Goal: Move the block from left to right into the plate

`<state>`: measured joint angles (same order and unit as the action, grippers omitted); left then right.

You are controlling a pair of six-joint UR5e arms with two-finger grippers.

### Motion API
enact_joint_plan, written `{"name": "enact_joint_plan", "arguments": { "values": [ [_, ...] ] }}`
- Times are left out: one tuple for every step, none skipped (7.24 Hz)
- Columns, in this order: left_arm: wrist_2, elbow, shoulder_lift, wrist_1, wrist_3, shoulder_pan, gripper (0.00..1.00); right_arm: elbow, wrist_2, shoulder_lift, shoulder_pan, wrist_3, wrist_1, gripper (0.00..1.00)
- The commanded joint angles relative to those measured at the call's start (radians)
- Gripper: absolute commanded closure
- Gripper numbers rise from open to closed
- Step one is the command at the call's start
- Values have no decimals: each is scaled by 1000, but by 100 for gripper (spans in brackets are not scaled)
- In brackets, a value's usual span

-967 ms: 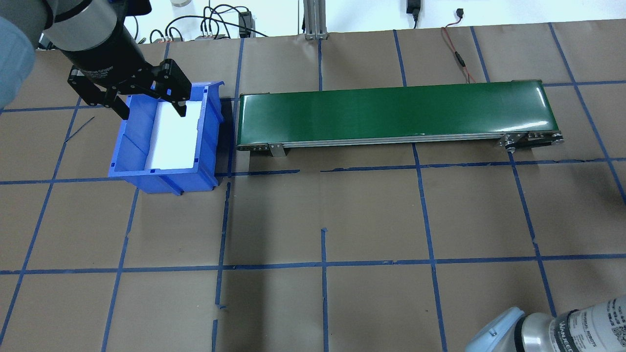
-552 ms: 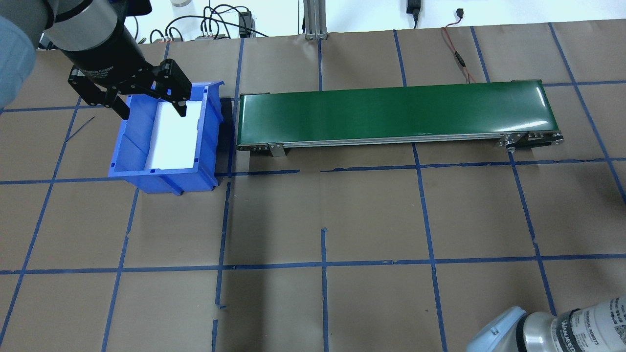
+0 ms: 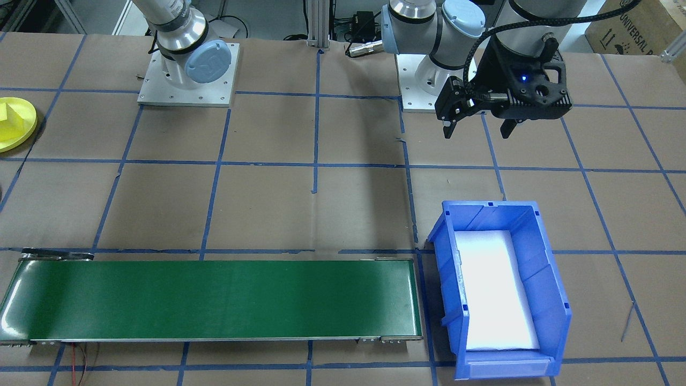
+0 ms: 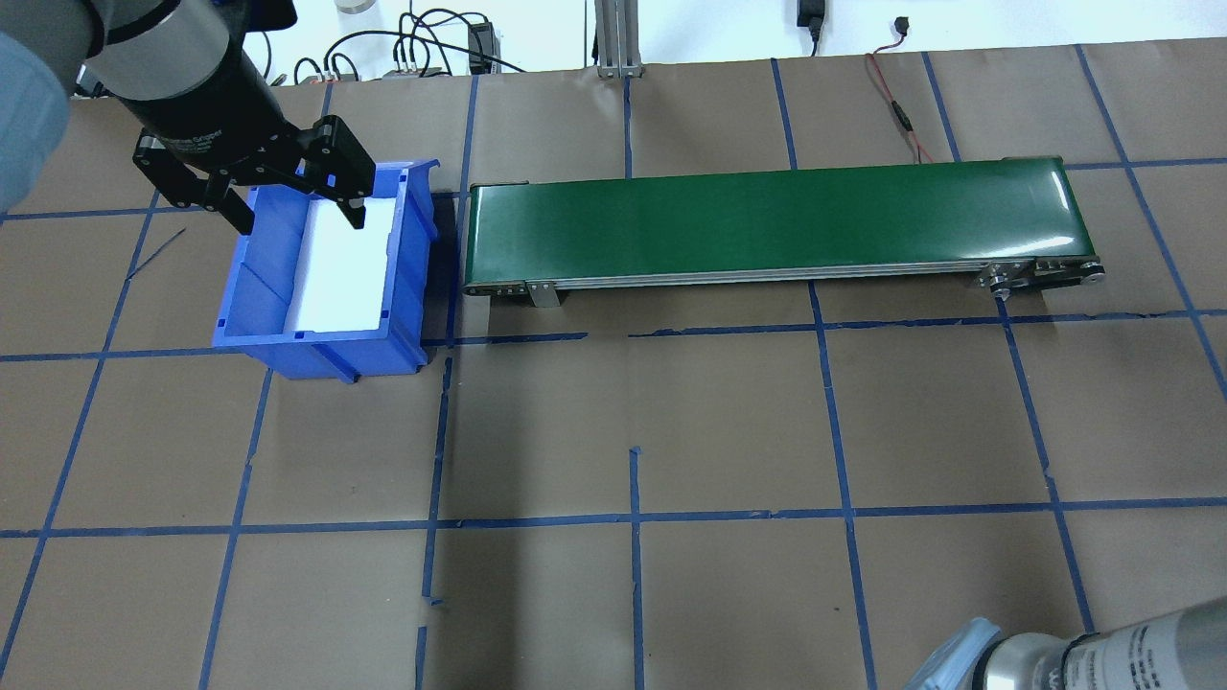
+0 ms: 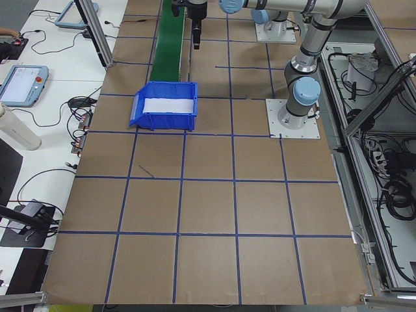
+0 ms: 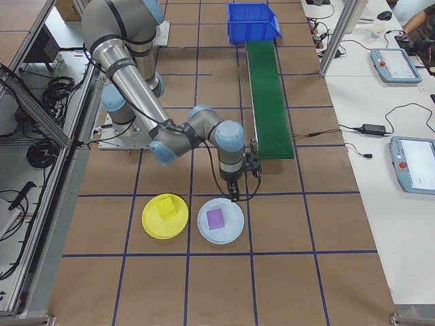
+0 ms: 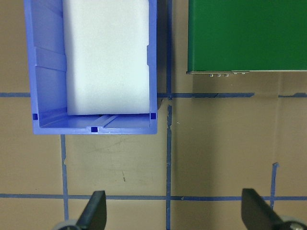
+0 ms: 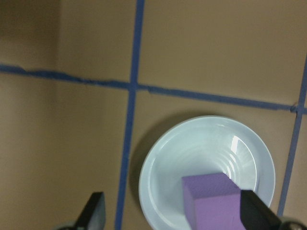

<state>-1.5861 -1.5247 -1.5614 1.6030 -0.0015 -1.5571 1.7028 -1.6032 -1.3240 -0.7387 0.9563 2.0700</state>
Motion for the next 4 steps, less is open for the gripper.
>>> {"name": "enact_joint_plan", "arguments": {
  "values": [
    [0, 0, 0, 0, 0, 0, 0, -124, -34, -90, -239, -346, -312, 0],
    [0, 0, 0, 0, 0, 0, 0, -138, -35, -104, -374, -455, -347, 0],
    [0, 0, 0, 0, 0, 0, 0, -138, -38, -130, -477, -550, -372, 0],
    [0, 0, 0, 0, 0, 0, 0, -140, -35, -162, -560, -691, -427, 0]
  ]
}}
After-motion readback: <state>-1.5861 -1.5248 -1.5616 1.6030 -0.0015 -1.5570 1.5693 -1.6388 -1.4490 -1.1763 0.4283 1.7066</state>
